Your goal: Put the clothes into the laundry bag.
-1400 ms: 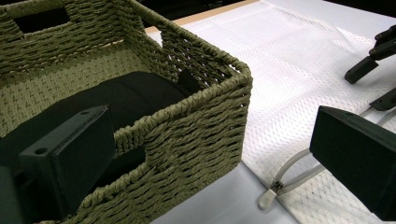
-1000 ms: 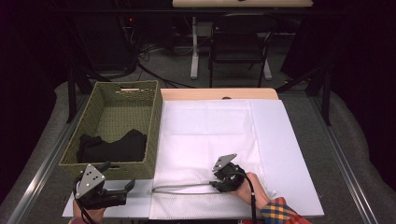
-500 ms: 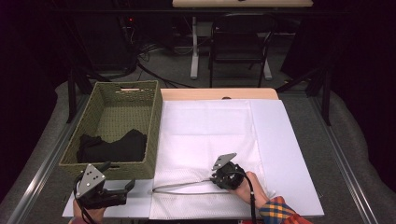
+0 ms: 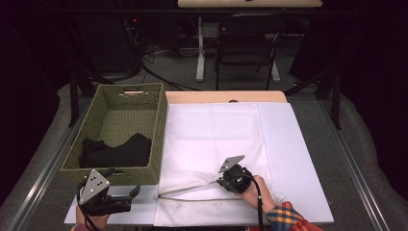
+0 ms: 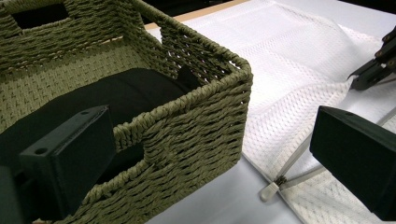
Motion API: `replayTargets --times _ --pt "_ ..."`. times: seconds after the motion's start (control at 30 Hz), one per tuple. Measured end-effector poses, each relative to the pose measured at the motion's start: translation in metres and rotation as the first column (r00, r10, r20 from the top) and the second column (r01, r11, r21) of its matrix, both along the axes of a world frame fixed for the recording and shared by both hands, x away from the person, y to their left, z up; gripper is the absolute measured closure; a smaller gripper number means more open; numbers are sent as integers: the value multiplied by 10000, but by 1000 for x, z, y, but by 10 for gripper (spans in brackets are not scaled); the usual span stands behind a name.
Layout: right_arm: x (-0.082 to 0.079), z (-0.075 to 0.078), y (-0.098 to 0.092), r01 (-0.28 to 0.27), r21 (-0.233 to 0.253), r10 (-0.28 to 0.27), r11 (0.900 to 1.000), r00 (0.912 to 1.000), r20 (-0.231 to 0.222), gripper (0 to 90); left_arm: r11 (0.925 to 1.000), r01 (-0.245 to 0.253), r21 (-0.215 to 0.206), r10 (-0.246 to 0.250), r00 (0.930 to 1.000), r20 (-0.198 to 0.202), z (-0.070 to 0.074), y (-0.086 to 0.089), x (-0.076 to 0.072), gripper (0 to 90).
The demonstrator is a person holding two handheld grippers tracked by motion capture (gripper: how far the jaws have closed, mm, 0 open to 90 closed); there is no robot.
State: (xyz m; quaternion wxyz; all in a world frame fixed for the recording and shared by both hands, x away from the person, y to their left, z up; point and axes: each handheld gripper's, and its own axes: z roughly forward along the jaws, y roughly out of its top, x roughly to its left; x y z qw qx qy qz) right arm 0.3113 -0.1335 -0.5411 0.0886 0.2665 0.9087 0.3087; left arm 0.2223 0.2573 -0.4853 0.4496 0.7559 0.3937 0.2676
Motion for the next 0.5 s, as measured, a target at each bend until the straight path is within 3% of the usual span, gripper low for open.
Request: replayTargets --times 0.5 --pt "0 15 -5 368 630 -375 9973 9992 106 885 10000 40 55 -40 10000 -15 0 -1 0 0"
